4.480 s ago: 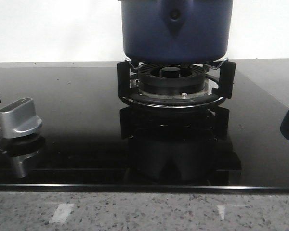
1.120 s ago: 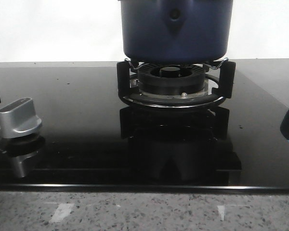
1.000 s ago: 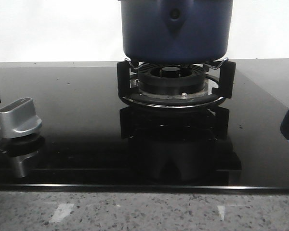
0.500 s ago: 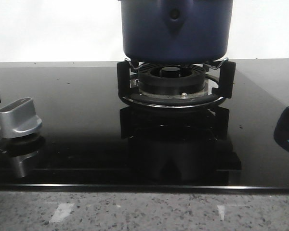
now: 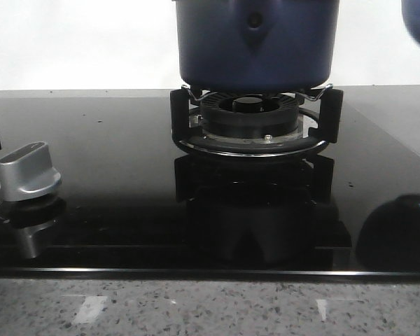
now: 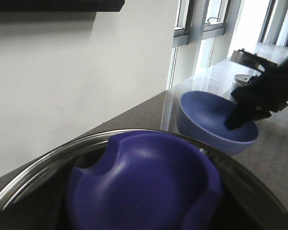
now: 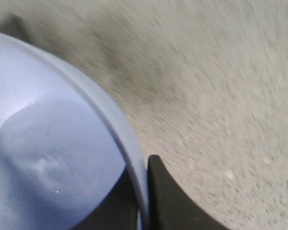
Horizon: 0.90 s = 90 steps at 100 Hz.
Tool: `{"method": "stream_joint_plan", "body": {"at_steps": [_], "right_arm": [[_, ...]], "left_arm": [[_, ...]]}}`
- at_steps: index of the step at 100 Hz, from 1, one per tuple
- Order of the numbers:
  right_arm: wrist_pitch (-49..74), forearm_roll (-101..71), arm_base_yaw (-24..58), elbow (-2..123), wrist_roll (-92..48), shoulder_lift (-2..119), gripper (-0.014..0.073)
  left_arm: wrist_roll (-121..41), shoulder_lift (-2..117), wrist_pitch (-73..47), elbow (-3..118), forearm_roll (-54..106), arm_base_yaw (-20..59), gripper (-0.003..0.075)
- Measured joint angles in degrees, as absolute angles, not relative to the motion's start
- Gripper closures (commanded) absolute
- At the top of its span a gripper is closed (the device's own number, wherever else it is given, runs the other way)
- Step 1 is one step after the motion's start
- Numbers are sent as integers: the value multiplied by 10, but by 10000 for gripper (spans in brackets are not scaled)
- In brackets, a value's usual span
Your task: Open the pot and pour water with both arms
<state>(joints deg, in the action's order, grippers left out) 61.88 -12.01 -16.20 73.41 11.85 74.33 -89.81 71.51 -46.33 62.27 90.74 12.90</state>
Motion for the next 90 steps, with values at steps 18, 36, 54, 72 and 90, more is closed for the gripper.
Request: {"method": "stream_joint_plan", "body": {"at_steps": [18, 36, 54, 72, 90], "right_arm": [[663, -120, -138, 832, 110, 751, 660], [701, -120, -92, 915, 109, 783, 660], [721, -120, -32, 983, 107, 819, 658], [724, -117, 17, 1029, 107, 844, 655], [706, -87, 61, 1038, 107, 852, 641]], "left_arm": [[-898, 715, -463, 623, 907, 129, 363], [-898, 715, -463, 623, 907, 129, 363], [-898, 702, -461, 623, 905, 129, 363], [-898, 687, -461, 623, 905, 129, 363], [-898, 681, -458, 623, 905, 129, 363]]}}
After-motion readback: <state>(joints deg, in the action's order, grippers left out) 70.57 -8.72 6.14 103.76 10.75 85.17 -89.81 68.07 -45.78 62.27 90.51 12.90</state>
